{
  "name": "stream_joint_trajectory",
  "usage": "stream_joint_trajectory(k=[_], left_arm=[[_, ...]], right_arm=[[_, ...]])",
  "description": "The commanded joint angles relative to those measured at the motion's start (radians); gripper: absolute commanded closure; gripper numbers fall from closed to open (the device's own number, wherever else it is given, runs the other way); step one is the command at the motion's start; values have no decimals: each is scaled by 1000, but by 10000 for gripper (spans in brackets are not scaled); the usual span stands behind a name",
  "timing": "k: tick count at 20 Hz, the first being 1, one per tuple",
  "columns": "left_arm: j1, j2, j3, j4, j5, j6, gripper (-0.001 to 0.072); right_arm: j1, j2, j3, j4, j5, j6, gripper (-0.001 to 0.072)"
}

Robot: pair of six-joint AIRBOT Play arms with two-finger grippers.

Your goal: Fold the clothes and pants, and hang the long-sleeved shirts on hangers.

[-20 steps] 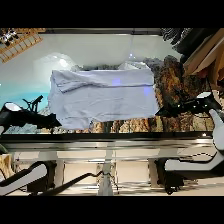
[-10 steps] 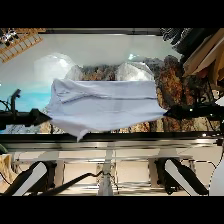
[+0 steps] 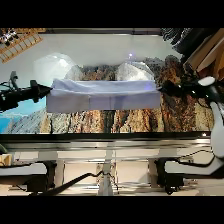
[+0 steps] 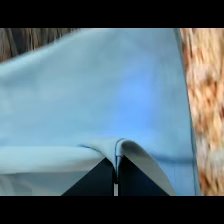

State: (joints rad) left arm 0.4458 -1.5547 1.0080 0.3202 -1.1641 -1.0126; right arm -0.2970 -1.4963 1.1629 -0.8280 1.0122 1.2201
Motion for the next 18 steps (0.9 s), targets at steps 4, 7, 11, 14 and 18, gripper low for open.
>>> stream_joint_trajectory(k=[4, 7, 11, 14, 18], left_arm=[[-72, -214, 173, -100, 105, 8, 172], [-19, -187, 196, -80, 79, 24, 172], [8, -122, 196, -55, -6, 78, 251], [-43, -100, 196, 0, -21, 133, 274], [-150, -100, 196, 216, -19, 135, 552]], right_arm=[[74, -244, 223, -49, -95, 64, 269], [-2, -235, 225, -127, 37, 66, 146], [-101, -241, 155, -40, 148, -55, 147], [-93, -289, 151, 50, 142, -111, 147], [-24, -354, 152, 135, 157, -181, 343]])
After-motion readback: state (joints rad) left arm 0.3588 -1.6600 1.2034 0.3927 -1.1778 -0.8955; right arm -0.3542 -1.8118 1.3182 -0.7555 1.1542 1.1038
